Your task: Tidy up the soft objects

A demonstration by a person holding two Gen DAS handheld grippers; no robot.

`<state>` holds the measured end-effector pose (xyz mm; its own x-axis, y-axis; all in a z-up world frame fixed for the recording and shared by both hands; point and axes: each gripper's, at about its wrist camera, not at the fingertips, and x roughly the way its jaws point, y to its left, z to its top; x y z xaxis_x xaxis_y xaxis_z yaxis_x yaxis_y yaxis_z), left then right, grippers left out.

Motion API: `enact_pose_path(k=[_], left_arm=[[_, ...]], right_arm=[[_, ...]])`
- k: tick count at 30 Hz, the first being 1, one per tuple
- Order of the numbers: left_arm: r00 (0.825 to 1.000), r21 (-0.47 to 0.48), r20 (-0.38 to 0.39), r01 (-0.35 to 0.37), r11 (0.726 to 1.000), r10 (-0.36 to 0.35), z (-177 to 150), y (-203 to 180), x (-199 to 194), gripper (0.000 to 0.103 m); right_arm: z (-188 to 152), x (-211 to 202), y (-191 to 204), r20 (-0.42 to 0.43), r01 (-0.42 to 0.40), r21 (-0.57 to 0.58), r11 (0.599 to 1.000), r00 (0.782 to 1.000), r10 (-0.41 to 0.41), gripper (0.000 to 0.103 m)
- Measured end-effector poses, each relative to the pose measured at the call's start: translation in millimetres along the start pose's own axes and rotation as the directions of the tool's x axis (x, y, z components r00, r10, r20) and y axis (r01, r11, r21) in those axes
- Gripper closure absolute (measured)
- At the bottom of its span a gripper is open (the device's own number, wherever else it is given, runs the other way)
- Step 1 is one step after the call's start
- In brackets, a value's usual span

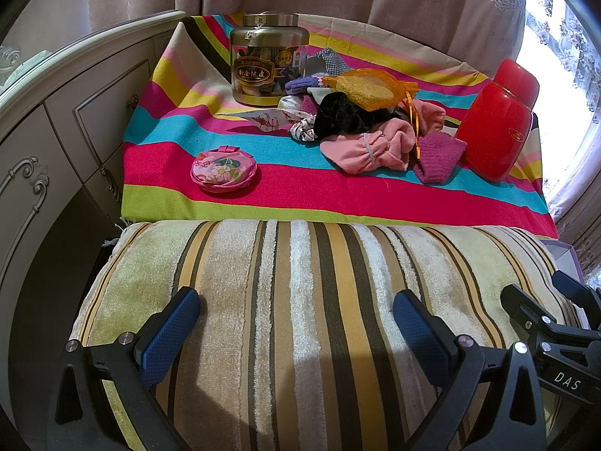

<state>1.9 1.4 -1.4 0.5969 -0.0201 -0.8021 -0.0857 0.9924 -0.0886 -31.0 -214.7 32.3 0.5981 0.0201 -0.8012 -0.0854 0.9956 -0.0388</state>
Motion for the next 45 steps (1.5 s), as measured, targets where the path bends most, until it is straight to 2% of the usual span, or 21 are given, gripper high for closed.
enact_pose_path(k=[28,36,39,42,45], left_arm=[[1.0,0.001,0.0,-0.001,1.0,0.001,0,0,0,0.0],[1.0,-0.01,-0.02,0.001,1.0,-0.002,1,3,0,0.0],[1.0,-0.016,-0.018,0.014,1.0,-0.014,1,6,-1,0.0],[0.999,-0.033,-0.009,0.046,0.998,-0.047,4,12,-6,0.0],[0.999,-0.065,0.009,0.041,0.997,-0.04,12,22,-6,0.0]], right_arm=[[-2,-1,-2,0.013,-0.002,0.002,1.0,1.0,0.002,0.0],[-4,-4,-2,0.023,-0.006,0.006,1.0,1.0,0.006,0.0],[-3,-6,-4,0.017,-0.026,-0.004,1.0,1.0,0.026,0.0],[2,-7,-11,-0.023,-0.091,-0.028,0.995,0.996,0.09,0.0],[8,0,-11,-0.06,-0.106,-0.046,0.993,0.993,0.103,0.0]])
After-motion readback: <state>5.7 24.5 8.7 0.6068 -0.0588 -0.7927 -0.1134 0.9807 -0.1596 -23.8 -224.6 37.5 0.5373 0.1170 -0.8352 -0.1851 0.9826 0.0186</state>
